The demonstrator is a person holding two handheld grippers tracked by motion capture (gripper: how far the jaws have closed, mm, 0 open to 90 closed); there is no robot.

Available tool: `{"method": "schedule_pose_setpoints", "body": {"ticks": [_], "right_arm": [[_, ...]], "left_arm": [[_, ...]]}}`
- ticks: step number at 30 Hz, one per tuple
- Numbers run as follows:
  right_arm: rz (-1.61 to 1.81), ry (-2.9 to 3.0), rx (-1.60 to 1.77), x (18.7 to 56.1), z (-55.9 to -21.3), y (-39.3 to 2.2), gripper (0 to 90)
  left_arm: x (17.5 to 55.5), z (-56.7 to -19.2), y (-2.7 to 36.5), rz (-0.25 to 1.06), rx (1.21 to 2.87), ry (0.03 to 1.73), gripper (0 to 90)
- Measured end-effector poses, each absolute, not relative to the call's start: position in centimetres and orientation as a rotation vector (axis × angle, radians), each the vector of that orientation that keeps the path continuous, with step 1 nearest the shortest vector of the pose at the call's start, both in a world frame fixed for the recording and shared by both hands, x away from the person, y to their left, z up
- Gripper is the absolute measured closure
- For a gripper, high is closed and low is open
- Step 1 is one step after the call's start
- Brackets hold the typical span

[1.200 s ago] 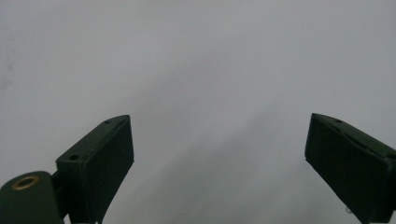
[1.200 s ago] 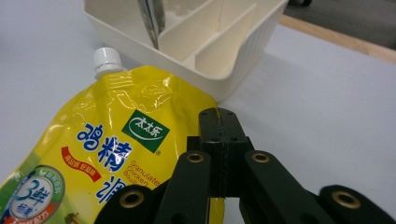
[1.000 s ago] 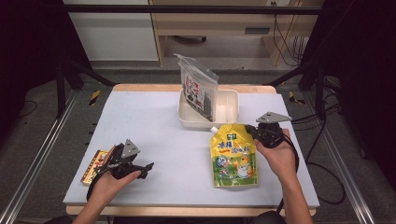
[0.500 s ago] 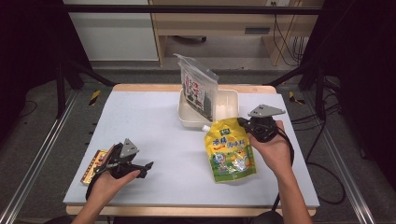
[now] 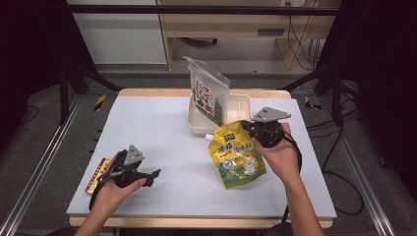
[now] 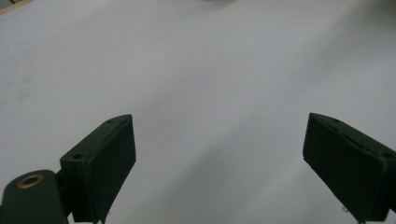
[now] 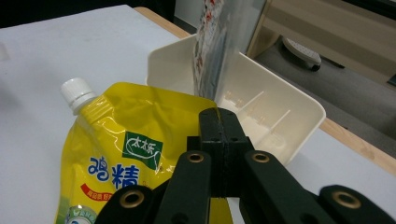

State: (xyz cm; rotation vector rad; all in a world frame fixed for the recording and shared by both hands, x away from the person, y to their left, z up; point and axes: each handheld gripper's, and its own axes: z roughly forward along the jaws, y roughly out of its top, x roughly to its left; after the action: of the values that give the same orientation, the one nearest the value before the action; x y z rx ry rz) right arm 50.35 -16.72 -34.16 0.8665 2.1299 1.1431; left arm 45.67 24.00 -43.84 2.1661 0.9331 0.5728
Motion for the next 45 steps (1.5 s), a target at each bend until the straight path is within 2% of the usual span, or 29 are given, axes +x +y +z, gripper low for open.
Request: {"method": "schedule_pose_setpoints", "body": {"ticks": [13,20,30,36,45], "right_arm": [[1.179,2.123,0.794,50.8,-34.1,-14.3,90.0],[1.184,2.128,0.777,51.1,-33.7,-13.4,90.0],[1.183,2.149,0.722,51.0,-32.5,-10.9,90.0],[1.185,2.161,0.697,50.7,-32.2,-10.0,90.0],[1.197,2.163,0.684,50.5,-32.1,-9.8,90.0]], "left_arm": [[45.8,-42.6,23.2,0.544,2.151,0.888,11.5],[46.4,-40.4,22.3,0.525,2.133,0.829,11.9],[47.7,-36.6,21.0,0.430,2.209,0.721,13.2],[48.8,-34.5,19.2,0.411,2.242,0.650,14.8],[49.5,-34.2,15.8,0.365,2.269,0.566,19.4]]}}
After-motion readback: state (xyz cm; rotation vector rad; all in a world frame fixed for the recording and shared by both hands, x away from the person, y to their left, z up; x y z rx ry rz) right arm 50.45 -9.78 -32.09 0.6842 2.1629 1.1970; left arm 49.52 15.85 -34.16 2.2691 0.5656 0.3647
